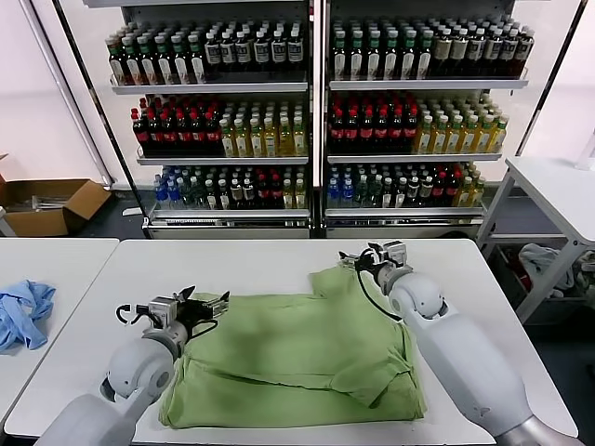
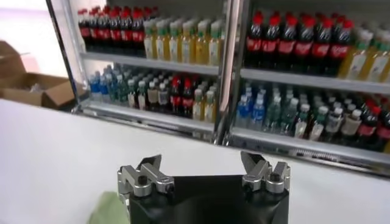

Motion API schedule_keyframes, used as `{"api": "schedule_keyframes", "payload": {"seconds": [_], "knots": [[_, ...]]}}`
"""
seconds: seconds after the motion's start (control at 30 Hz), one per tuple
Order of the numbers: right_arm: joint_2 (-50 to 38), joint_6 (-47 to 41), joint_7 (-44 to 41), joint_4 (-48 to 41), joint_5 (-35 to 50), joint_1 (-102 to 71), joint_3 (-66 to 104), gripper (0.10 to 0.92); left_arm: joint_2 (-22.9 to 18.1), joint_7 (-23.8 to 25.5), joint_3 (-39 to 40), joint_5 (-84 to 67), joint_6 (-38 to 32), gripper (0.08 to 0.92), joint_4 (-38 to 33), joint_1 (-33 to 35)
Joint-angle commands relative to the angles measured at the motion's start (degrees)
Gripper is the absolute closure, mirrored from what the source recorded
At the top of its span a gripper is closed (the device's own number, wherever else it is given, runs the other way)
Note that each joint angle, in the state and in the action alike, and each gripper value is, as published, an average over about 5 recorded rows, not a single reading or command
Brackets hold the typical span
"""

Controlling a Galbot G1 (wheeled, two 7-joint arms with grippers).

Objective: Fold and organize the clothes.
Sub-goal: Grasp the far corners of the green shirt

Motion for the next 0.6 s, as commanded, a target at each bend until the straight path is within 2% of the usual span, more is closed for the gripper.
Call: {"api": "schedule_keyframes", "payload": {"seconds": [0.03, 0.3, 0.6], "knots": [[2.31, -1.01, -2.30, -6.81, -1.76, 2.99, -1.80, 0.203, -0.14, 3.80, 0.74, -1.75, 0.97, 0.177, 8.61, -3.97], [2.23, -0.98, -2.72, -6.61, -2.54, 2.37, -1.34, 0.203, -0.82, 4.11, -0.29, -2.42, 0.92, 0.177, 12.52, -4.46], [2.44, -0.97, -2.99, -6.53, -2.97, 1.55, -0.91, 0.203, -0.87, 5.15, -1.19, -2.58, 0.89, 0.177, 13.43, -3.33]]}}
